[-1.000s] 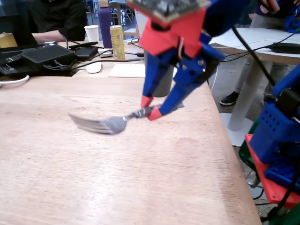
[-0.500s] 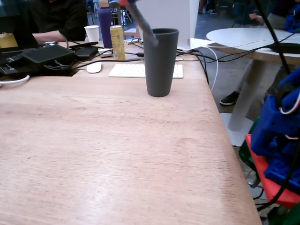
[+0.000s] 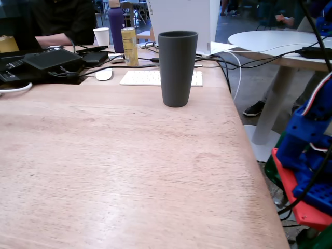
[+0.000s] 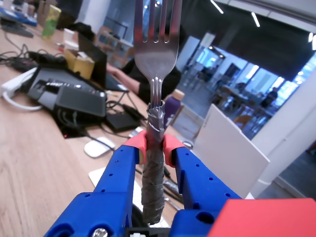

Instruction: Grab the fork and place it in gray glass

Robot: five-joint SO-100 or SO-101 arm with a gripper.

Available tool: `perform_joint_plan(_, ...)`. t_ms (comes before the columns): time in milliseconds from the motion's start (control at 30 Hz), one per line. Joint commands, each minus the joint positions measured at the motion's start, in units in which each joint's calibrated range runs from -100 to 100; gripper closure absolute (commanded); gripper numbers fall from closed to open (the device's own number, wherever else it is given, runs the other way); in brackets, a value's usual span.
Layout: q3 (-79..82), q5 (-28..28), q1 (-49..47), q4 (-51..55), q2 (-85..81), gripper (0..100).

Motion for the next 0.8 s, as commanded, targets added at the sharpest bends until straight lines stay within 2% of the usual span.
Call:
perform_joint_plan(0,-3.33,-0.1,1.29,-5.15,2.81,100)
perform_joint_plan(267,-11.35,-5.86,1.46,-7.94,14.05,100)
perform_joint_plan(500,-10.12,-9.57,0.95,-8.02,16.96,100)
perform_joint_plan(567,-7.2,-9.77,0.95,-8.68,16.02,100)
perform_joint_plan(667,0.73,-9.82,0.95,-18.61,14.13,100)
perform_joint_plan(767,9.32,-9.82,0.78,-20.91,8.3,100)
